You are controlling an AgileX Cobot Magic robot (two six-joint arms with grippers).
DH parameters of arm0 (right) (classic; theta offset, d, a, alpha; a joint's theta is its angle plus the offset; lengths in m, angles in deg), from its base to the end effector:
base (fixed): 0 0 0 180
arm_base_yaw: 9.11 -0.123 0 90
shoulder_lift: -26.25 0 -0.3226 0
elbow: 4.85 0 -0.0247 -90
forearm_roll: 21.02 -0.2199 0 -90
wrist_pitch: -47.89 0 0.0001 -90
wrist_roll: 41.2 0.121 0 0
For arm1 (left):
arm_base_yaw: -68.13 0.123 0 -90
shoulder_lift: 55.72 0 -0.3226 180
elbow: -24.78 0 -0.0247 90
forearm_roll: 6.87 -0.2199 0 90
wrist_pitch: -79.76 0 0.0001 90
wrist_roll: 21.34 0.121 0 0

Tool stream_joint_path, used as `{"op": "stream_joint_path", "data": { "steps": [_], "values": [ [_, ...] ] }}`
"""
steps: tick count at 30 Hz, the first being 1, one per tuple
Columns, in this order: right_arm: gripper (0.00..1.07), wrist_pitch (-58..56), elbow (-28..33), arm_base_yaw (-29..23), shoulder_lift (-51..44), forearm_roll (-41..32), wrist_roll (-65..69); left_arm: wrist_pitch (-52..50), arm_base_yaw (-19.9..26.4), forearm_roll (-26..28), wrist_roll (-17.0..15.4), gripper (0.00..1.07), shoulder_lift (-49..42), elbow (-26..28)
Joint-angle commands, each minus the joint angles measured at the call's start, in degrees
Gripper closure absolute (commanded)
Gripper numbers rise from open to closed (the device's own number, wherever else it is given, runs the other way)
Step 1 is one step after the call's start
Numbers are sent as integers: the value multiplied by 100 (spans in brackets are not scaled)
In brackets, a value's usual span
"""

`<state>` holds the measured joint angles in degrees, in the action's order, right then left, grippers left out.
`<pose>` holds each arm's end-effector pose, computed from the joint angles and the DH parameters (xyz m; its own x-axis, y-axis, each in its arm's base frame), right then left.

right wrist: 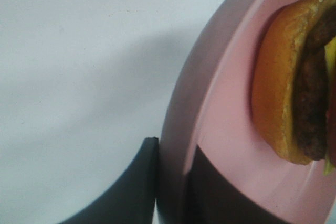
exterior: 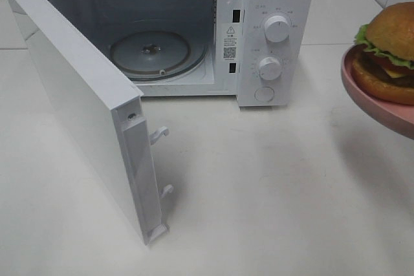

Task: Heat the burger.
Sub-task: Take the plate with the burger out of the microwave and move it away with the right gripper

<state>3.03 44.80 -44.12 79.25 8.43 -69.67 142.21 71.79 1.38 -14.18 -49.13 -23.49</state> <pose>0.1004 0.0190 0.2652 -0.1369 -0.9768 -0.1649 -0.7429 0.2114 -0.6352 -0.0470 -0.0184 0.2521 -0.4504 0.0288 -0.8924 0.0760 0.9971 -0.0062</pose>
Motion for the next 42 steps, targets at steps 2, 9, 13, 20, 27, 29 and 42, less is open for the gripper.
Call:
{"op": "stream_joint_path", "data": {
  "steps": [2, 9, 13, 20, 27, 29, 42],
  "values": [
    [105, 6, -46, 29, 143, 550, 779, -80, -11, 17, -6, 7, -29, -17],
    [104, -109, -46, 29, 917, 1369, 2773, -80, -11, 17, -6, 7, -29, -17],
    [104, -109, -46, 29, 1232, 1616, 3489, -80, -11, 17, -6, 7, -29, -17],
    [104, -115, -46, 29, 2143, 1960, 5357, -80, -11, 17, -6, 7, -29, -17],
    [104, -138, -46, 29, 2790, 2269, 6755, -80, -11, 17, -6, 7, -29, -17],
    [104, -138, -46, 29, 3071, 2384, 7311, -80, -11, 17, -6, 7, -29, -17],
    [102, -132, -46, 29, 4360, 2997, 9104, -80, -11, 17, -6, 7, -29, -17]
  ]
}}
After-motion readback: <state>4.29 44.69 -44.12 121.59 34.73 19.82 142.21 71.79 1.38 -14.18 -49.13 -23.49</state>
